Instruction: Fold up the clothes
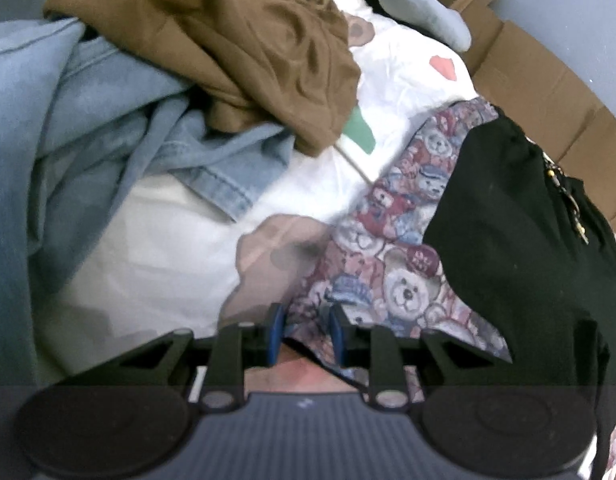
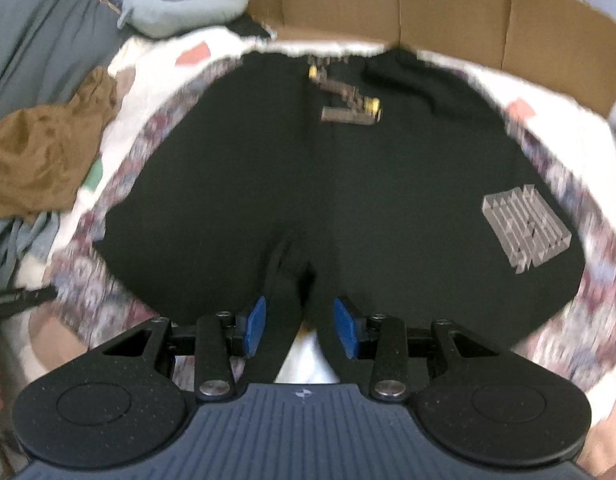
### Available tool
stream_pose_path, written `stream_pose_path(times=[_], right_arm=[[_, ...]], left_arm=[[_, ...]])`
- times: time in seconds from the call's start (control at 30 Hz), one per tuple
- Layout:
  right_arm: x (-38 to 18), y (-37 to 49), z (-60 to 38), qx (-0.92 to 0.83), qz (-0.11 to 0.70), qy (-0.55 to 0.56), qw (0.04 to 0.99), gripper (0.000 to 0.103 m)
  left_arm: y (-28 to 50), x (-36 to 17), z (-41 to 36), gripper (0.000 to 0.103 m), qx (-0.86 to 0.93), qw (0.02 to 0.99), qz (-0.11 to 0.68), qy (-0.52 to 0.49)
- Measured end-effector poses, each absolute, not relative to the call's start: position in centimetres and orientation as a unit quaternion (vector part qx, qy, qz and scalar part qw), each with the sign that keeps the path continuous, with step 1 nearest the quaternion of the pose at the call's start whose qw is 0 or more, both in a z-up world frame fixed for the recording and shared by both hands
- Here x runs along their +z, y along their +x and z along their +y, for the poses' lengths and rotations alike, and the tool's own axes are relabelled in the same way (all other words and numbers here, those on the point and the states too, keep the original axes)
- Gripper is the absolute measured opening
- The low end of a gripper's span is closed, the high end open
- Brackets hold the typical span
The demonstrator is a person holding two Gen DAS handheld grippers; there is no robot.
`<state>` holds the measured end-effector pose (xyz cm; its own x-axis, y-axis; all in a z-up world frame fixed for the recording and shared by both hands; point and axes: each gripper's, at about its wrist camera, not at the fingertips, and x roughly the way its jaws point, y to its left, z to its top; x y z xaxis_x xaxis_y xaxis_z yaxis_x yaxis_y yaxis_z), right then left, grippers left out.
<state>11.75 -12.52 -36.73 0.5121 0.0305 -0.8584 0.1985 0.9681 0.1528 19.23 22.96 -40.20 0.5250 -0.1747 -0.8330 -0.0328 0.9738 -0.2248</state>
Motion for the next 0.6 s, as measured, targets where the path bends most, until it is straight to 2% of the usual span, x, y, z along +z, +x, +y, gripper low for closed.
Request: stream_pose_path(times=[0.07, 0.13, 0.17, 0.2, 0.6], right_arm=[[-37.7, 10.7, -12.1, -0.043, 0.506, 0.124, 0.853, 0.045], [-38.6, 9.9, -11.7, -0.041, 0.517, 0.139, 0.844, 0.045], [-39.0, 9.6, -11.6, -0.039, 0.521, 0.148, 0.84, 0.045], [-39.4, 9.3, -11.4, -0.038, 0.526, 0.156, 0.835, 0.045], [-42.5, 9.3, -8.8, -0.005, 0.559, 0.204, 0.804, 0.045]], left_arm=[[18.9, -40.2, 22.9, 0.026, -0.045, 0.869, 0.481, -0.105], [18.6, -40.2, 22.9, 0.017, -0.049, 0.871, 0.477, -0.104], [18.5, -40.3, 23.0, 0.009, -0.051, 0.872, 0.476, -0.105], [18.4, -40.1, 22.9, 0.008, -0.053, 0.873, 0.474, -0.104], [16.5, -38.5, 20.5, 0.005, -0.082, 0.887, 0.448, -0.078]])
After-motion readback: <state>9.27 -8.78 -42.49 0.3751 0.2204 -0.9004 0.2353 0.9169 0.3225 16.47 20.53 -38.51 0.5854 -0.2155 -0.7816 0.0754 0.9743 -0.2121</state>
